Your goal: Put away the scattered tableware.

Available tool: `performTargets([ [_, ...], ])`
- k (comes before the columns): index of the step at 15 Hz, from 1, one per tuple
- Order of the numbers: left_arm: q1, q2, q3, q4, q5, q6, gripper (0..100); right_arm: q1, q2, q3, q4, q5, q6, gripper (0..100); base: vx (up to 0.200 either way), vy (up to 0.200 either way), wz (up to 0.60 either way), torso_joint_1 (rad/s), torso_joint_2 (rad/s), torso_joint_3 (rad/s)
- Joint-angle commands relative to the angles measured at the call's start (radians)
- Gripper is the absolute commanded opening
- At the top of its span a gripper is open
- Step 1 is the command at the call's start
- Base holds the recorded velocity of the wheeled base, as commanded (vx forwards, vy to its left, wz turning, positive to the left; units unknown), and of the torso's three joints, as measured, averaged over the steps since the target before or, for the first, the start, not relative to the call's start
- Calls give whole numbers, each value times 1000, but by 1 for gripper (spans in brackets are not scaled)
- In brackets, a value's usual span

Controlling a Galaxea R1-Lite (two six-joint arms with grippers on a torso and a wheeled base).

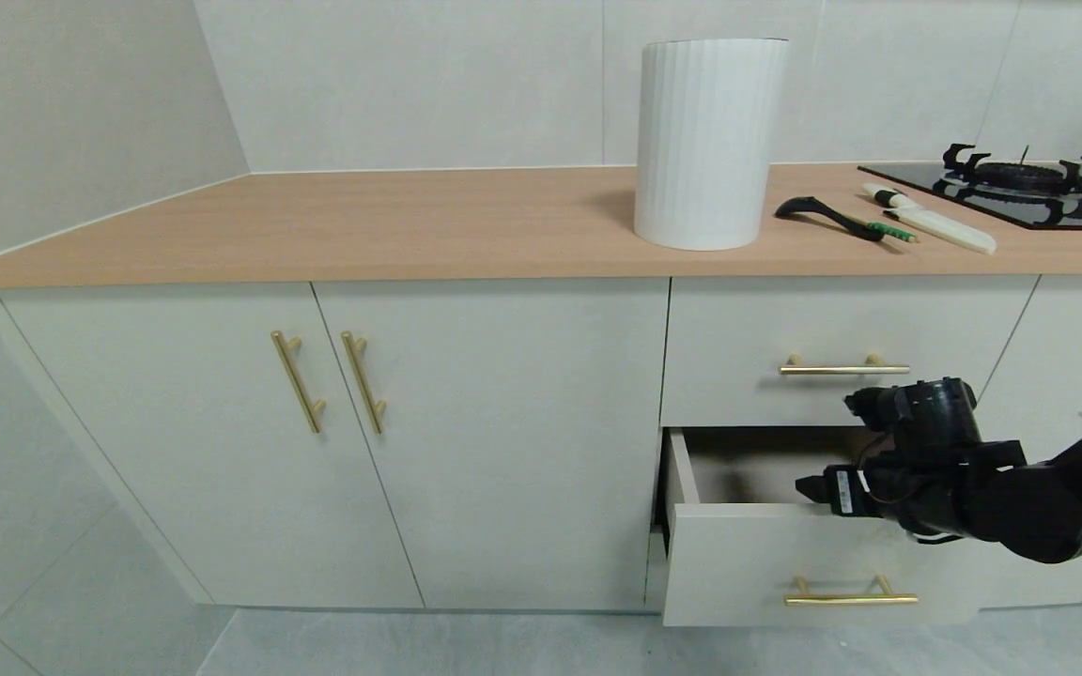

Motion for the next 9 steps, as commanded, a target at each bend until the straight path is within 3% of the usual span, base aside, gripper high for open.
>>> performTargets([
  [1,0,0,0,0,0,0,100,9,-74,-3,53,13,-3,100,0,0,0,0,0,0],
  [9,0,0,0,0,0,0,100,22,-97,-6,257,18,-94,100,0,0,0,0,0,0],
])
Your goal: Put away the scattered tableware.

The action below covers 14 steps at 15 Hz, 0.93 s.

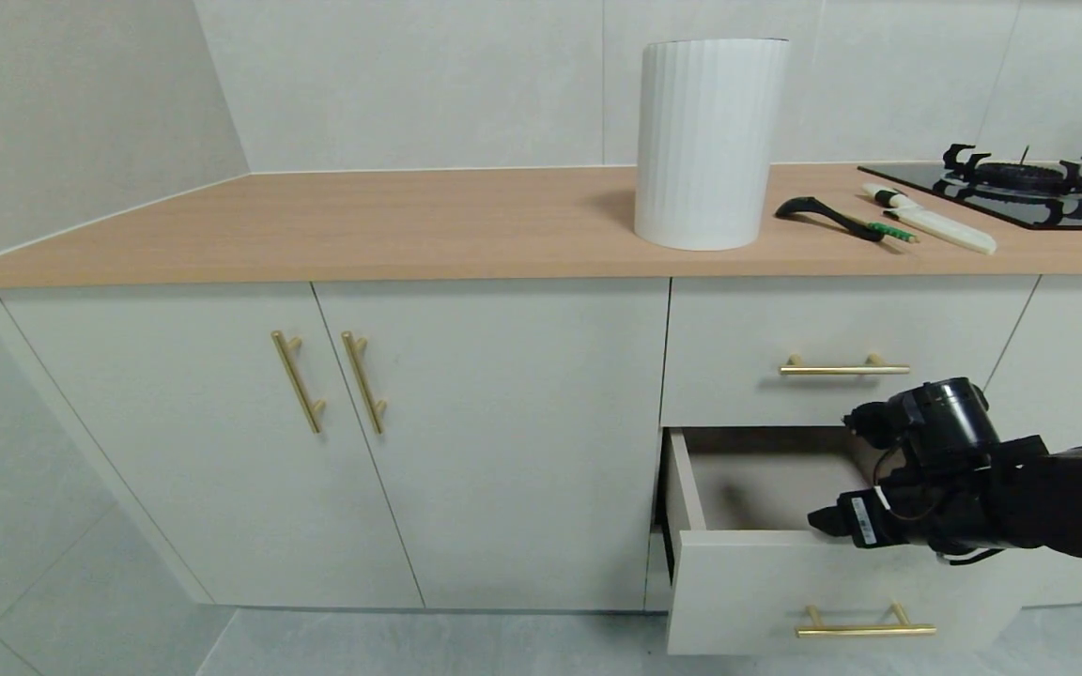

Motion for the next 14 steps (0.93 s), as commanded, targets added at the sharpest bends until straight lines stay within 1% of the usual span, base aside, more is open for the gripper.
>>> performTargets([
  [1,0,0,0,0,0,0,100,2,-13,-6,29,0,-2,100,0,0,0,0,0,0],
  [4,0,0,0,0,0,0,100,2,-33,-4,95,12,-53,100,0,0,0,0,0,0],
  [5,0,0,0,0,0,0,100,2,-48,-6,142,32,-62,100,0,0,0,0,0,0],
  [10,0,0,0,0,0,0,100,3,-88,-1,265,35,-148,100,0,0,0,0,0,0],
  [14,0,0,0,0,0,0,100,40,-123,2,362,35,-173,100,0,0,0,0,0,0],
])
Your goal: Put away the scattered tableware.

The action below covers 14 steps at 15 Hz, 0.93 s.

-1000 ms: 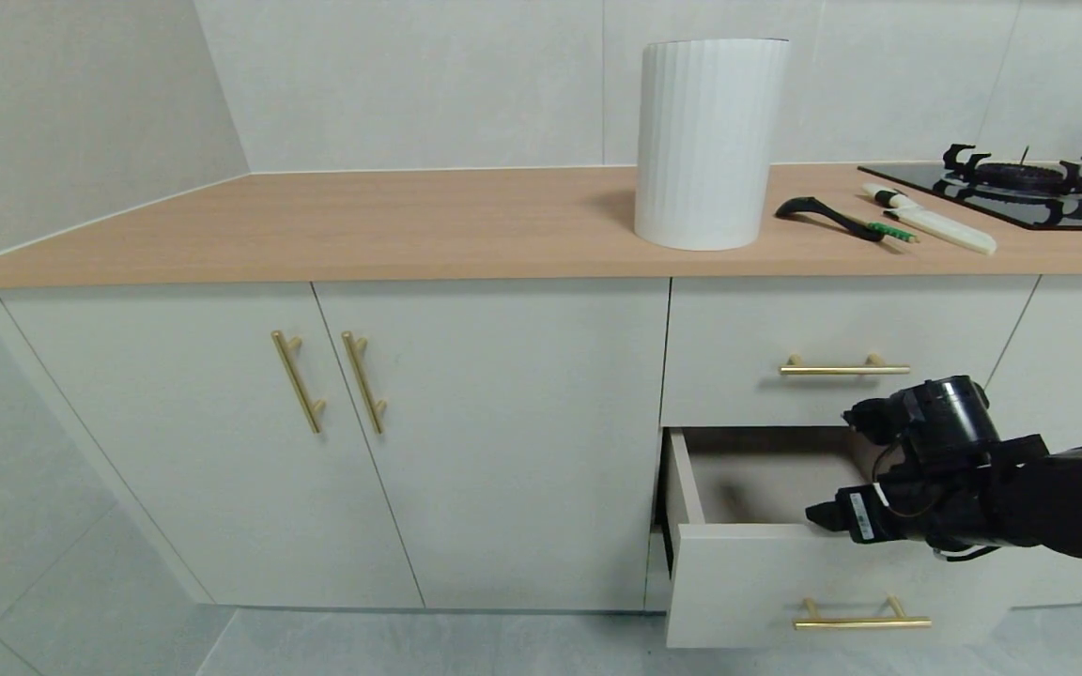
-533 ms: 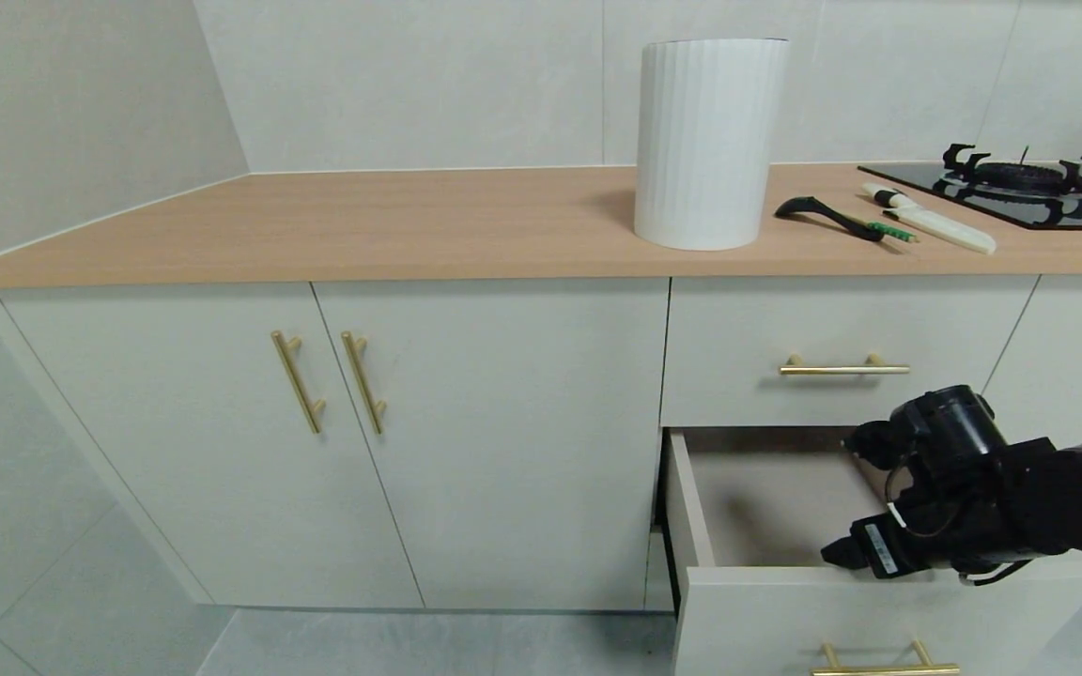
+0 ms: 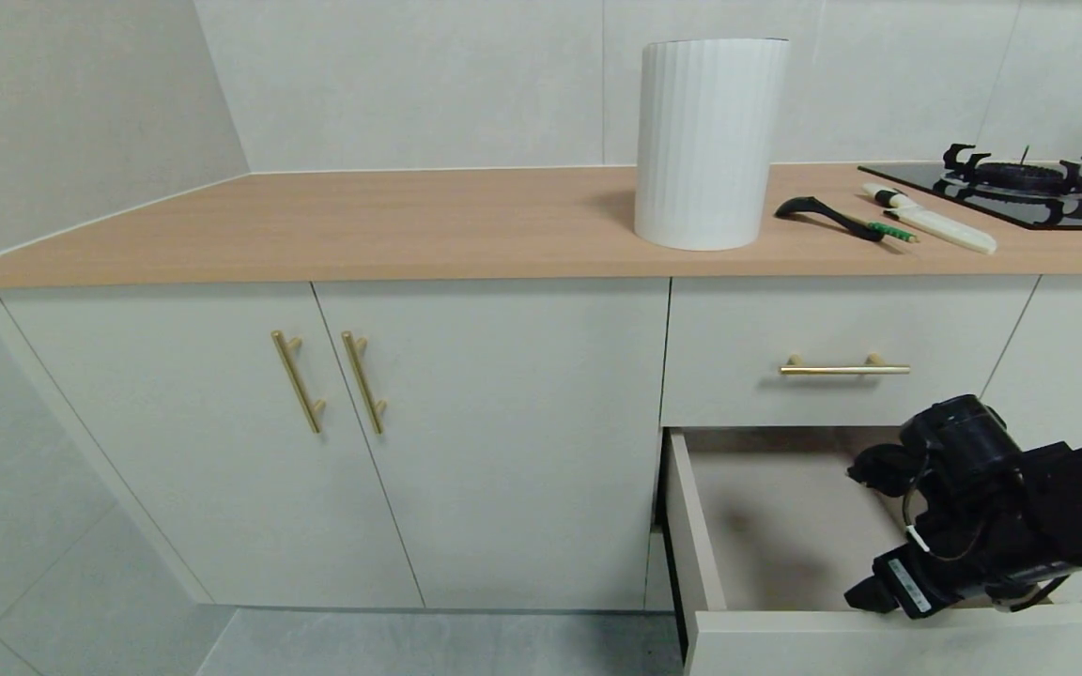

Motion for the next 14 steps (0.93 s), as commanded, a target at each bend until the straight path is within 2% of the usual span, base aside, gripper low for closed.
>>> performTargets([
  [1,0,0,0,0,0,0,100,21,-34,3,49,1,-12,100,0,0,0,0,0,0],
  [7,0,0,0,0,0,0,100,89,-59,12,240,-15,-57,100,0,0,0,0,0,0],
  [14,0,0,0,0,0,0,100,121,-68,32,282,-32,-83,100,0,0,0,0,0,0],
])
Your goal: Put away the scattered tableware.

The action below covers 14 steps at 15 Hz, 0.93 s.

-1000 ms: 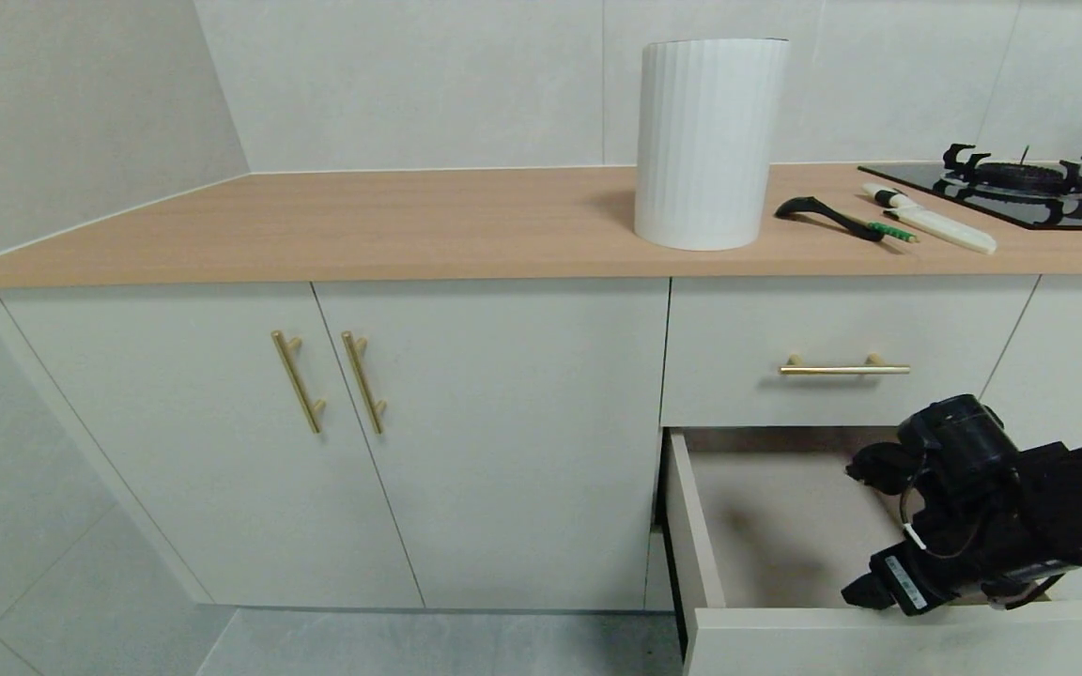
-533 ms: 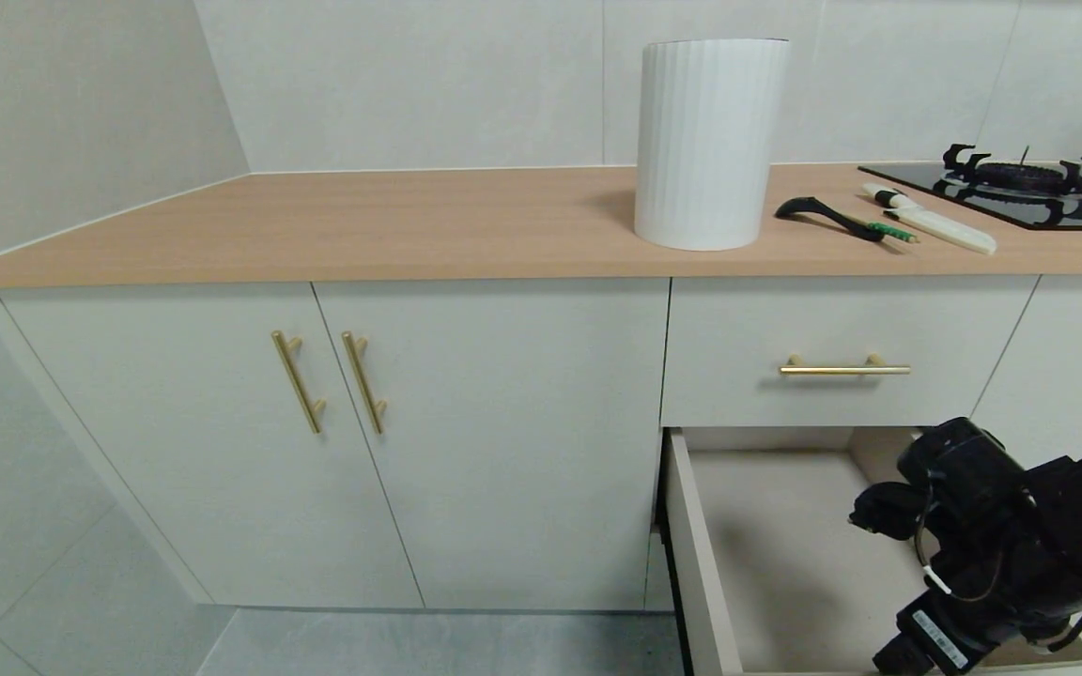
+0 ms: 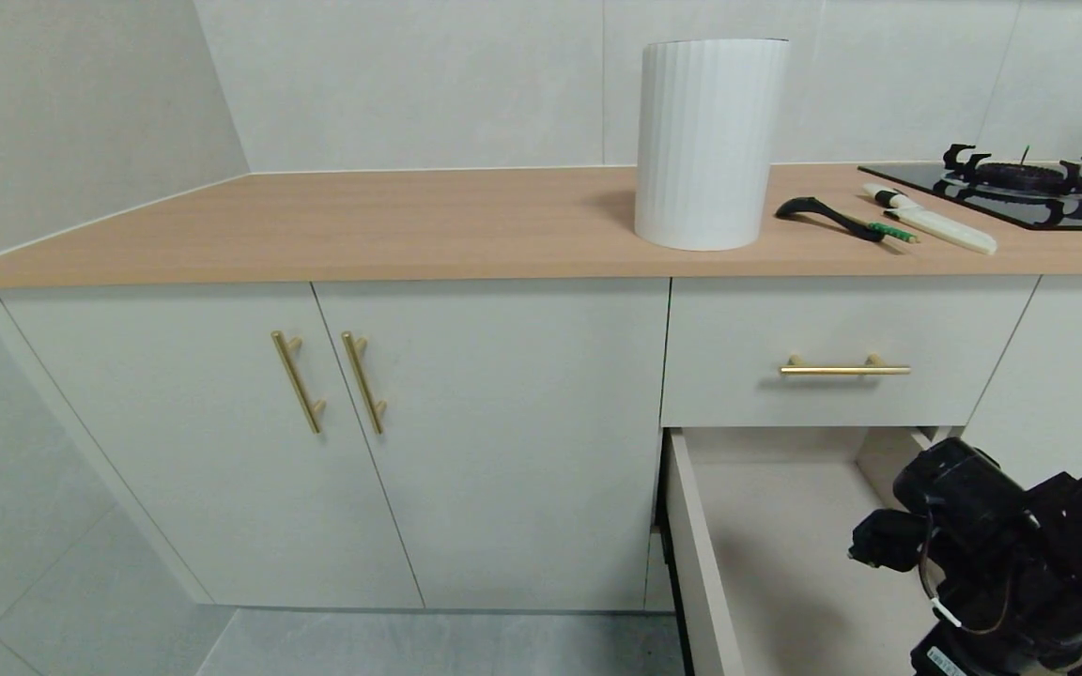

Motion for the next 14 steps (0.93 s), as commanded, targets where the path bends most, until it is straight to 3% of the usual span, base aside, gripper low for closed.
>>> performTargets([
  [1,0,0,0,0,0,0,100,0,0,-17,-10,1,6,100,0,0,0,0,0,0],
  [5,0,0,0,0,0,0,100,-38,3,-92,-163,3,192,100,0,0,0,0,0,0],
  [9,0,0,0,0,0,0,100,-86,-6,-85,-435,-14,264,100,0,0,0,0,0,0],
  [14,0,0,0,0,0,0,100,-104,-26,-72,-557,-74,278,100,0,0,0,0,0,0],
])
